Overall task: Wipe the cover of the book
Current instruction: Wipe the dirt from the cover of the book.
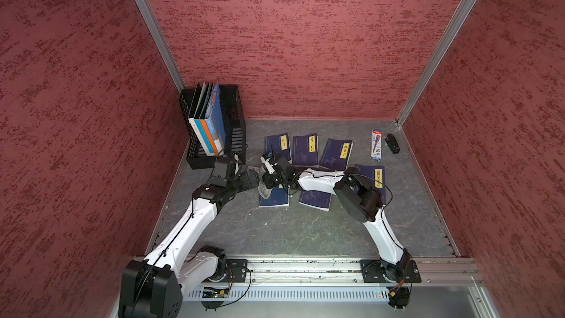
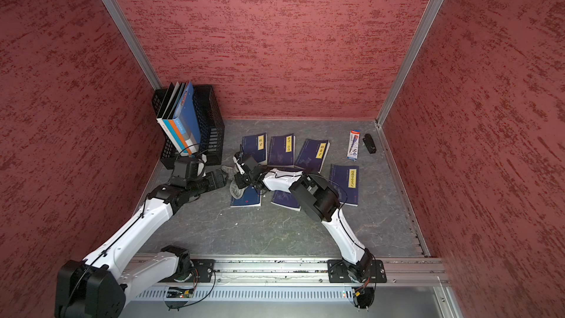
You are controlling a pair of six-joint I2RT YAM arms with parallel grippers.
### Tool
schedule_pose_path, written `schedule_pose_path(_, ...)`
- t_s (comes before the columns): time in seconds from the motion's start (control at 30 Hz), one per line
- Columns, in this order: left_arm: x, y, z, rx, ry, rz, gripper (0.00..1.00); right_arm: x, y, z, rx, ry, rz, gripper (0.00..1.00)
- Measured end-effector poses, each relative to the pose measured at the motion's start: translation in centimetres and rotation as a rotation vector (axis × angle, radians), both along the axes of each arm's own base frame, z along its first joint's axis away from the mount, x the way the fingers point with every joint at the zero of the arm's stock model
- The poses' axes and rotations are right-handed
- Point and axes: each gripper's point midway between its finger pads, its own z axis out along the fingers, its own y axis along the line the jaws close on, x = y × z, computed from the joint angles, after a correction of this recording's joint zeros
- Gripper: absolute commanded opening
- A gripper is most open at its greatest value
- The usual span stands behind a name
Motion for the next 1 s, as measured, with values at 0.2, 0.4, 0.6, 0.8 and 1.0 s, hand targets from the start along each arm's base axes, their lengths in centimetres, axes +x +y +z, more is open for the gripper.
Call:
schedule_pose_path(0.2, 0.0, 0.4, -0.1, -0.007, 0.009, 0.016, 1.0, -3.0, -1.2, -0.2, 0.02, 0.023, 0.062, 0.11)
schedule_pose_path(0.4, 0.2, 1.1, -0.1, -0.021, 0.013, 0.037, 1.0, -8.8, -2.0, -0.3, 0.003, 0.04, 0.181, 0.11)
schedule_pose_path(0.6, 0.2, 1.0, 0.1, -0.032, 0.011, 0.033, 1.0, -10.8, -1.5, -0.2, 0.02, 0.054, 0.234, 0.11)
schedule_pose_path(0.8, 0.3, 0.9, 0.3, -0.039, 0.008, 0.029, 1.0, -11.2, -0.7, -0.1, 0.033, 0.072, 0.266, 0.11)
schedule_pose_path(1.0, 0.1, 1.0, 0.3, -0.04, 0.015, 0.032, 1.0, -11.2, 0.5, -0.1, 0.04, 0.073, 0.283, 0.11)
